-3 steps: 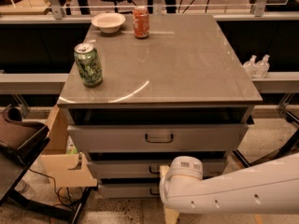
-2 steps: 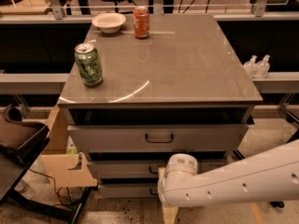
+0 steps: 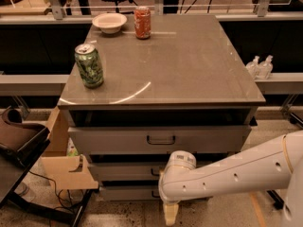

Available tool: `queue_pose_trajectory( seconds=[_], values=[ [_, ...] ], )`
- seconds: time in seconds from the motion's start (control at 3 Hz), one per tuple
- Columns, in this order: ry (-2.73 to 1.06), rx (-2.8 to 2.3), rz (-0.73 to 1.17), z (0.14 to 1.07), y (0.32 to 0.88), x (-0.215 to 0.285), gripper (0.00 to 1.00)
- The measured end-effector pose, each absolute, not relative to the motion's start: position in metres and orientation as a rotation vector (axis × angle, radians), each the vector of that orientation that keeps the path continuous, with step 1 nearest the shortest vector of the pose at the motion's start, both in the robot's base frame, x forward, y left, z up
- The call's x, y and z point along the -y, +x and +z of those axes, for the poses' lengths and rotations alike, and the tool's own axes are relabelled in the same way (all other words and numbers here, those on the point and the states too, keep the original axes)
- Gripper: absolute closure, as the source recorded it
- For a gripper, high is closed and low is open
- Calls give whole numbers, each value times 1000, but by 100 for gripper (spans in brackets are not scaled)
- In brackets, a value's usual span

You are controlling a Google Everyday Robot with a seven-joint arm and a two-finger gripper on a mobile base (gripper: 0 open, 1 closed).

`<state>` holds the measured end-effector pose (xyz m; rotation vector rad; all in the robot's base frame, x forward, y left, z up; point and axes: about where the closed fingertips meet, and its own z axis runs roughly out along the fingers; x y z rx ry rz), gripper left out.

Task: Open middle drawer

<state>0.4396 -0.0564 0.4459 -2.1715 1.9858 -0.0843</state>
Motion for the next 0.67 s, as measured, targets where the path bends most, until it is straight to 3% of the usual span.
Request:
queue_pose_trajectory(
  seconds=[0.67],
  values=[
    [-2222, -1975, -76, 425, 460, 39, 0]
  ],
)
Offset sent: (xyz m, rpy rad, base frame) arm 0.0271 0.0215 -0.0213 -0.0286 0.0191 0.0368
